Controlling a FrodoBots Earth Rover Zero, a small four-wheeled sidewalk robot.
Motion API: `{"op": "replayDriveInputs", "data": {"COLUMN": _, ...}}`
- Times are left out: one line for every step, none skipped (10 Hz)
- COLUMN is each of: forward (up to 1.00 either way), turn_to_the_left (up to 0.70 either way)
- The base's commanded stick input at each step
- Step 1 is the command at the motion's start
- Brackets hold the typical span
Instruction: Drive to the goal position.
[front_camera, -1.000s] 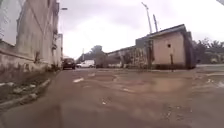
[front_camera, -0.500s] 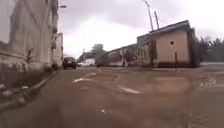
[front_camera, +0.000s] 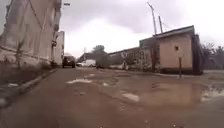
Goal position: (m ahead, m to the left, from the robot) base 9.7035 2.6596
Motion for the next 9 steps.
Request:
{"op": "replayDriveInputs", "data": {"forward": 0.85, "turn_to_the_left": 0.00}}
{"op": "replayDriveInputs", "data": {"forward": 0.85, "turn_to_the_left": 0.11}}
{"op": "replayDriveInputs", "data": {"forward": 0.85, "turn_to_the_left": 0.22}}
{"op": "replayDriveInputs", "data": {"forward": 0.85, "turn_to_the_left": 0.34}}
{"op": "replayDriveInputs", "data": {"forward": 0.85, "turn_to_the_left": 0.34}}
{"op": "replayDriveInputs", "data": {"forward": 0.85, "turn_to_the_left": 0.34}}
{"op": "replayDriveInputs", "data": {"forward": 0.85, "turn_to_the_left": 0.34}}
{"op": "replayDriveInputs", "data": {"forward": 0.85, "turn_to_the_left": 0.34}}
{"op": "replayDriveInputs", "data": {"forward": 0.85, "turn_to_the_left": 0.34}}
